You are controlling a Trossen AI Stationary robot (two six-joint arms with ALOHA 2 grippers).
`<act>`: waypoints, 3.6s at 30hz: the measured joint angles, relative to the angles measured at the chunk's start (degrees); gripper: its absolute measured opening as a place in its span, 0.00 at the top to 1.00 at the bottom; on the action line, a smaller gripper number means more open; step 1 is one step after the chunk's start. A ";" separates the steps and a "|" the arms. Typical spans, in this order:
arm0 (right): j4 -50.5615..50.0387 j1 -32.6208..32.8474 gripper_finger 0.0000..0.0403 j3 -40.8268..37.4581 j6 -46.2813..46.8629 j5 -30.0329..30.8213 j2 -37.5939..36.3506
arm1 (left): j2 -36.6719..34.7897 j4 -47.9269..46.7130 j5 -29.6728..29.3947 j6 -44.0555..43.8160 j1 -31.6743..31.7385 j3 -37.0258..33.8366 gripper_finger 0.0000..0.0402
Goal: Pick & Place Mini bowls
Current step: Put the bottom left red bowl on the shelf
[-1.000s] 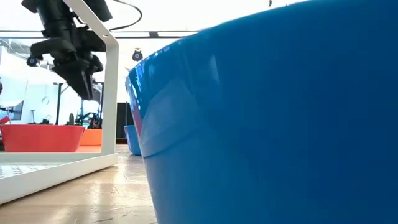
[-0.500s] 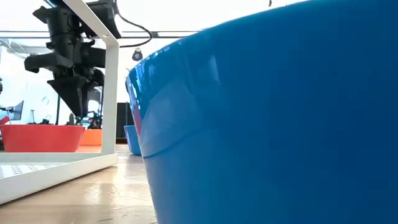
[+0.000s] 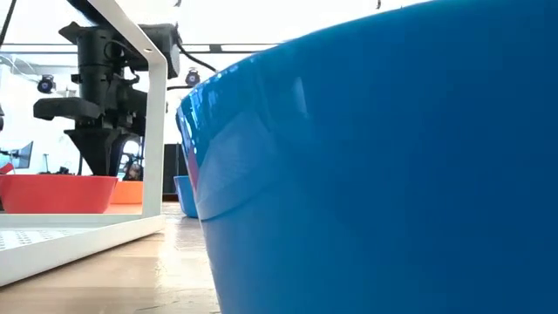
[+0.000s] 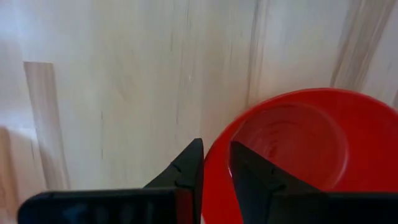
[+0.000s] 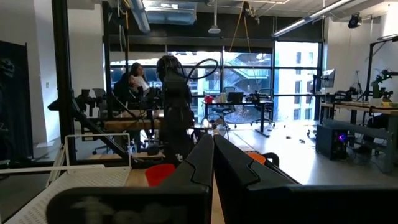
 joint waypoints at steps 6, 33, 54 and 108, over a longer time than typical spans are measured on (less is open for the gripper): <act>0.00 0.00 0.98 0.00 0.03 0.00 0.02 | 1.94 0.09 -0.01 -0.04 0.00 -0.02 0.82; 0.02 0.01 0.98 0.00 0.07 0.04 0.00 | -2.93 -8.26 2.54 1.41 -0.14 5.44 1.00; 0.02 0.01 0.98 0.02 -0.01 0.07 0.00 | -7.39 -14.01 3.72 -19.40 -23.02 11.69 1.00; -8.69 0.02 0.98 0.04 0.20 -18.38 0.02 | 13.67 1.56 20.27 -55.07 -53.54 11.72 1.00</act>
